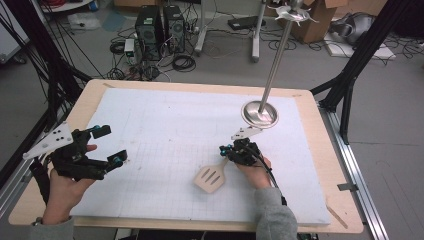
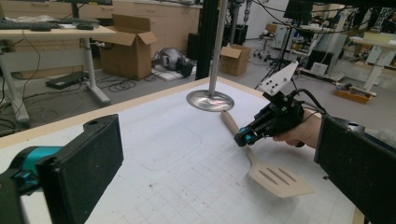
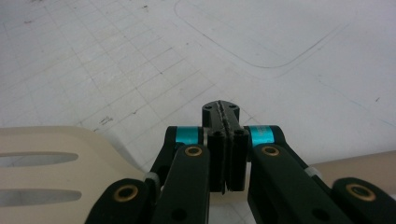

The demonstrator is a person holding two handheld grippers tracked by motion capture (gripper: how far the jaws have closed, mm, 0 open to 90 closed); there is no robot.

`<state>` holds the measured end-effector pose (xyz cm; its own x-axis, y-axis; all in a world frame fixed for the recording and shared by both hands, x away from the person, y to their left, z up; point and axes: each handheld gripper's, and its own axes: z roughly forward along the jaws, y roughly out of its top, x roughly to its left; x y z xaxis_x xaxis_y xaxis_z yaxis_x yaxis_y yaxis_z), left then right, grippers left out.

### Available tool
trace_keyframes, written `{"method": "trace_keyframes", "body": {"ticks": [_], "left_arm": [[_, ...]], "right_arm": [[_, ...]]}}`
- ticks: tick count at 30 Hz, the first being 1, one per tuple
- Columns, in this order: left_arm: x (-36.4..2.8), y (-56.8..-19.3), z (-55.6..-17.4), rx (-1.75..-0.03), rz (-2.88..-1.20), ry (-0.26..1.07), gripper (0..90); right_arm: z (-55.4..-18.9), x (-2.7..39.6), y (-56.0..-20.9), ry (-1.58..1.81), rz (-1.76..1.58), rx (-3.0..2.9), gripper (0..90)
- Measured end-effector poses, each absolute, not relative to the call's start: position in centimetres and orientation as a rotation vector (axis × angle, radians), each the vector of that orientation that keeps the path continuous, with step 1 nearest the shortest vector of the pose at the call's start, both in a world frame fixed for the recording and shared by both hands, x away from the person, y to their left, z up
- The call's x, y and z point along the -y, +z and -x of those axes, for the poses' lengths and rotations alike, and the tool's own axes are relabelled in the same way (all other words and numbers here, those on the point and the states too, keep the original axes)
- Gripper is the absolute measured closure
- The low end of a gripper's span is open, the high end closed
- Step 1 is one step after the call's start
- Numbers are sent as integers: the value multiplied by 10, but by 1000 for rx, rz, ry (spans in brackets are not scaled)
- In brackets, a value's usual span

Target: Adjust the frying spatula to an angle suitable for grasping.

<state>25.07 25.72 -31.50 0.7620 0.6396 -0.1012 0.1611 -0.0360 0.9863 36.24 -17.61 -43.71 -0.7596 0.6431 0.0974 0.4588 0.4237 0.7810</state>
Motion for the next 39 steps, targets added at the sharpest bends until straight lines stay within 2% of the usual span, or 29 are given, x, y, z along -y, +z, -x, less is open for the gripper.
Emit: {"method": "trace_keyframes", "body": {"ticks": [12, 39], "left_arm": [[-259, -317, -252, -668, -1593, 434, 17], [-268, -317, -247, -682, -1579, 436, 18]], "right_arm": [[-362, 172, -445, 1140, -932, -2548, 900], [-359, 183, -442, 1155, -909, -2608, 900]]}}
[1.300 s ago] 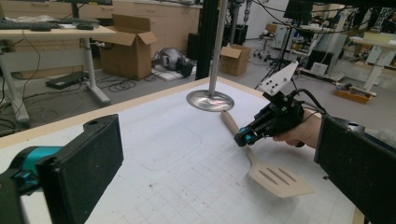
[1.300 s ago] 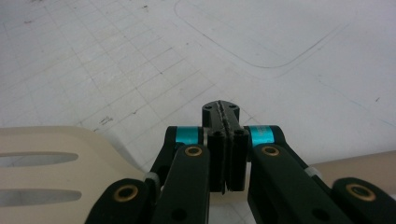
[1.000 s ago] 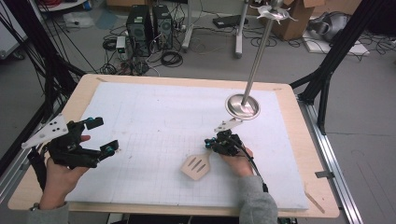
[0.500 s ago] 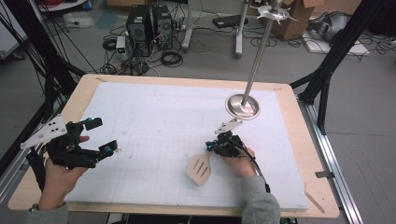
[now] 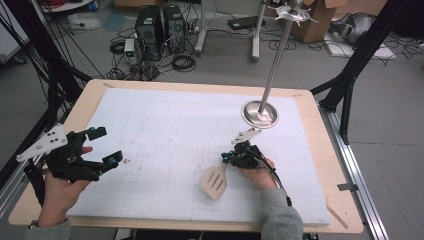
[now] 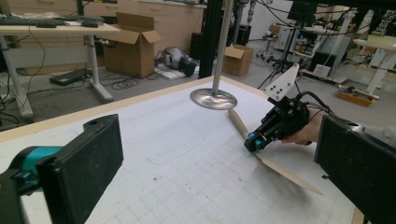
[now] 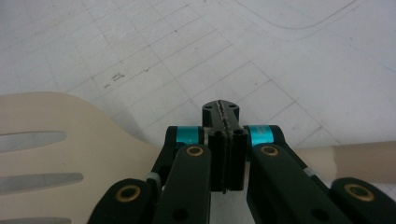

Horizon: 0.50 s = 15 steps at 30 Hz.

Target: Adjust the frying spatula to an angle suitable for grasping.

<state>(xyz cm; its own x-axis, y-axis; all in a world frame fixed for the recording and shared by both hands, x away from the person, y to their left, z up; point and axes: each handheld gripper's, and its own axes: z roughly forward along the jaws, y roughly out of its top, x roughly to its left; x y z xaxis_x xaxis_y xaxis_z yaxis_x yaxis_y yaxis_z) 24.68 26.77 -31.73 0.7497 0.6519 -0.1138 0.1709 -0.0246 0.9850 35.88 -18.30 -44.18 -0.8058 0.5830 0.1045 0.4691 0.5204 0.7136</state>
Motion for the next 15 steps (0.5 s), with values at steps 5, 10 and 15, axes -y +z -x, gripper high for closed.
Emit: {"method": "trace_keyframes", "body": {"ticks": [5, 10, 15], "left_arm": [[-269, -317, -245, -687, -1576, 440, 17], [-271, -317, -244, -688, -1572, 441, 17], [-271, -317, -244, -687, -1570, 441, 17]], "right_arm": [[-357, 186, -441, 1156, -895, -2619, 900], [-355, 190, -441, 1149, -886, -2636, 900], [-352, 195, -441, 1164, -882, -2638, 900]]}}
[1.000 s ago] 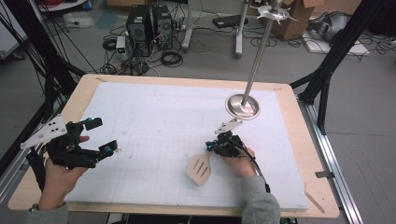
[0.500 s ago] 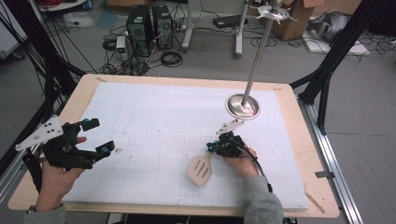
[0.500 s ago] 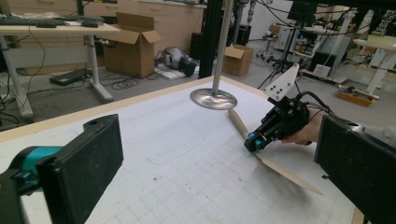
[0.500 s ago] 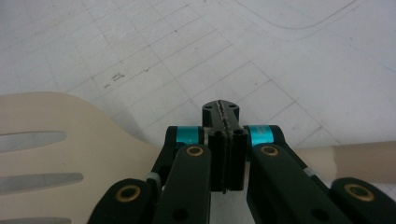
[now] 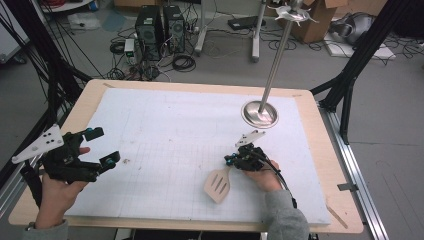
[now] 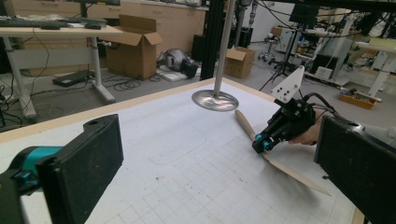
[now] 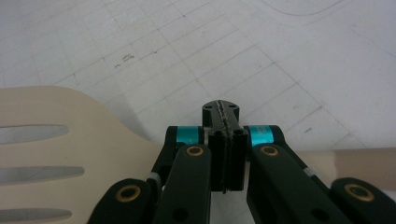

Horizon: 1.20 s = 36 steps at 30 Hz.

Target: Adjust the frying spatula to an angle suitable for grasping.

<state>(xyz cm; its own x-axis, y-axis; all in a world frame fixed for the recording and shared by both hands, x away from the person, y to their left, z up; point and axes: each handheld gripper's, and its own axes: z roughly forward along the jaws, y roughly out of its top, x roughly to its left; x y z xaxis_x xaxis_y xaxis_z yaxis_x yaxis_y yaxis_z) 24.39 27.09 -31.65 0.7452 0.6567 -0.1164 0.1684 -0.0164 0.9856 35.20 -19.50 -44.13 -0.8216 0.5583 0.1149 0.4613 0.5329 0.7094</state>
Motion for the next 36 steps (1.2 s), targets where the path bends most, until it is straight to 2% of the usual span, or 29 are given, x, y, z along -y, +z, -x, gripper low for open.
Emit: {"method": "trace_keyframes", "body": {"ticks": [36], "left_arm": [[-271, -313, -243, -675, -1561, 442, 17]], "right_arm": [[-309, 247, -442, 1186, -859, -2638, 900]]}}
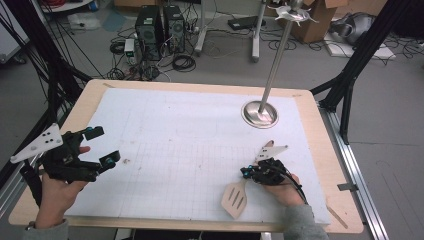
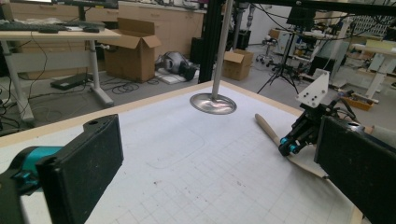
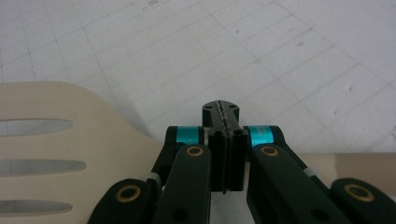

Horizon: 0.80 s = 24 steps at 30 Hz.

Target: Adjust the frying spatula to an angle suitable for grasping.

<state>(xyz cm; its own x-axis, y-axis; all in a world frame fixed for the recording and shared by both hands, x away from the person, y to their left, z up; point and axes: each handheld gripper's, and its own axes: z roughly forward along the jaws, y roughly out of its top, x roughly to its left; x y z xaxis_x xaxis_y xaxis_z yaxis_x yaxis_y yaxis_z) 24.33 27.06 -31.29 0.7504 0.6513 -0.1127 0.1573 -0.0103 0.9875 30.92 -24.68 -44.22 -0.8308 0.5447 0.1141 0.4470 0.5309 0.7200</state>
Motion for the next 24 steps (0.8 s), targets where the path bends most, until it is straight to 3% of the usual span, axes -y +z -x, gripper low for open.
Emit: {"method": "trace_keyframes", "body": {"ticks": [18, 24], "left_arm": [[-266, -312, -247, -667, -1567, 440, 17], [-264, -312, -249, -664, -1566, 432, 17]], "right_arm": [[-285, 269, -439, 1196, -819, -2587, 900], [-283, 302, -422, 1329, -887, -2436, 900]]}}
